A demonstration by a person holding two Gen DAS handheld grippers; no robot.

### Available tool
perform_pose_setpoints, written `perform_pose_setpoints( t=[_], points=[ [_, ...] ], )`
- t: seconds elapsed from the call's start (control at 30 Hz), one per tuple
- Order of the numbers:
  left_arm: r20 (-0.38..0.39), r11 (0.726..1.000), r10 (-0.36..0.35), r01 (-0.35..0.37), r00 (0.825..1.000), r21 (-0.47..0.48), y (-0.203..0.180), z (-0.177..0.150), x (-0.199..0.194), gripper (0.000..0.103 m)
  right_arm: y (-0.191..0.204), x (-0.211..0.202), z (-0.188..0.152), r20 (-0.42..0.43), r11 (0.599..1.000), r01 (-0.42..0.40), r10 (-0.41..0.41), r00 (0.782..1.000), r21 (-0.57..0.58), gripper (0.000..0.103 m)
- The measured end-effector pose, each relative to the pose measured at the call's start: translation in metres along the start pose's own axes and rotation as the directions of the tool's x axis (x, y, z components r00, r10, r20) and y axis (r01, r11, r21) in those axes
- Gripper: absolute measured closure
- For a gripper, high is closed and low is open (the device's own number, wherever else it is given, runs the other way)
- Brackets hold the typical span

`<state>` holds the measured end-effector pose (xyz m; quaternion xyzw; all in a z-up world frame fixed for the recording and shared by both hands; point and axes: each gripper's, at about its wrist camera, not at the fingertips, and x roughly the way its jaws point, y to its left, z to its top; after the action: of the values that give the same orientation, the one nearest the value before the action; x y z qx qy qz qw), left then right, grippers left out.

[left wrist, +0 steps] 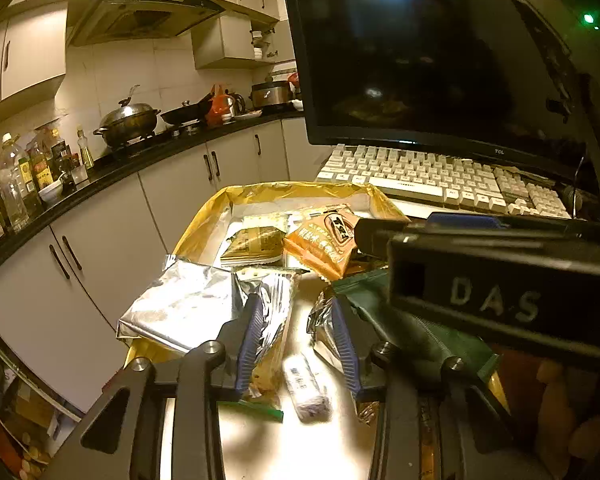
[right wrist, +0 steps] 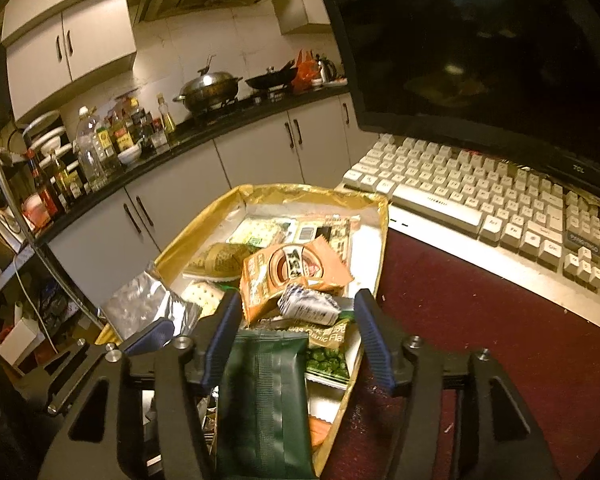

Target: Organize snacks

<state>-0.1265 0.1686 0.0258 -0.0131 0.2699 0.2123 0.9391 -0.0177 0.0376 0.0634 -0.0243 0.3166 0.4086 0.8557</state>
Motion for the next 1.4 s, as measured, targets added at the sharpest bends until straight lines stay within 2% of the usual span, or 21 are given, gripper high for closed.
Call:
perform_pose_setpoints(
  t=[0.07,0.13,0.2,0.27,0.4,0.5,0.6,0.7,0.87,0.97,1.1,1.3,1.4],
  points=[
    [0.014,1.000,0.006,-0.006,1.000,0.006,-0.002,0.001,-0.003,0.057,-0.003,-0.008,0.002,0.018,1.000,-0.003,0.003,1.000,0.014,0.044],
    [0.037,1.000,0.017,-0.018,0.999,0.005,-0.002,0.002,-0.008,0.038,-0.003,-0.016,0.001,0.034,1.000,-0.003,0.002,0.999,0.025,0.040],
    [0.064,1.000,0.029,-0.029,0.998,-0.002,0.000,0.004,-0.014,0.030,-0.007,-0.027,0.000,0.056,1.000,0.008,-0.010,0.998,0.027,0.032],
    [0.085,1.000,0.030,-0.029,0.996,-0.011,0.002,0.007,-0.020,0.028,-0.008,-0.036,0.000,0.073,0.999,0.026,-0.028,0.997,0.023,0.026],
    [0.117,0.999,0.019,-0.015,0.993,-0.033,0.003,0.012,-0.029,0.015,-0.016,-0.063,-0.006,0.124,0.996,0.086,-0.086,0.989,0.009,0.013],
    [0.147,0.999,0.021,-0.016,0.989,-0.030,-0.002,0.015,-0.037,0.011,-0.025,-0.083,-0.013,0.158,0.993,0.121,-0.122,0.980,0.014,0.004],
    [0.167,1.000,0.023,-0.019,0.986,-0.021,-0.008,0.019,-0.043,0.000,-0.038,-0.100,-0.021,0.164,0.987,0.159,-0.162,0.973,0.031,0.001],
    [0.177,0.999,0.035,-0.037,0.984,0.008,-0.017,0.024,-0.048,0.000,-0.052,-0.111,-0.030,0.172,0.974,0.222,-0.227,0.959,0.046,0.000],
    [0.148,0.997,0.026,-0.035,0.989,0.064,-0.033,0.035,-0.046,0.000,-0.061,-0.120,-0.042,0.193,0.957,0.286,-0.288,0.938,0.040,0.000],
    [0.132,0.994,0.056,-0.067,0.990,0.081,-0.038,0.040,-0.043,0.000,-0.063,-0.119,-0.042,0.184,0.961,0.273,-0.275,0.944,0.038,0.000],
    [0.122,0.997,0.038,-0.047,0.992,0.068,-0.032,0.041,-0.040,0.000,-0.056,-0.119,-0.043,0.195,0.965,0.261,-0.260,0.946,0.022,0.000],
    [0.095,0.989,0.128,-0.134,0.987,0.059,-0.017,0.047,-0.028,0.000,-0.041,-0.116,-0.046,0.211,0.957,0.287,-0.271,0.939,-0.046,0.000],
    [0.096,0.993,0.105,-0.110,0.990,0.048,-0.007,0.048,-0.029,0.000,-0.034,-0.117,-0.048,0.224,0.951,0.300,-0.277,0.934,-0.076,0.000]
  ],
)
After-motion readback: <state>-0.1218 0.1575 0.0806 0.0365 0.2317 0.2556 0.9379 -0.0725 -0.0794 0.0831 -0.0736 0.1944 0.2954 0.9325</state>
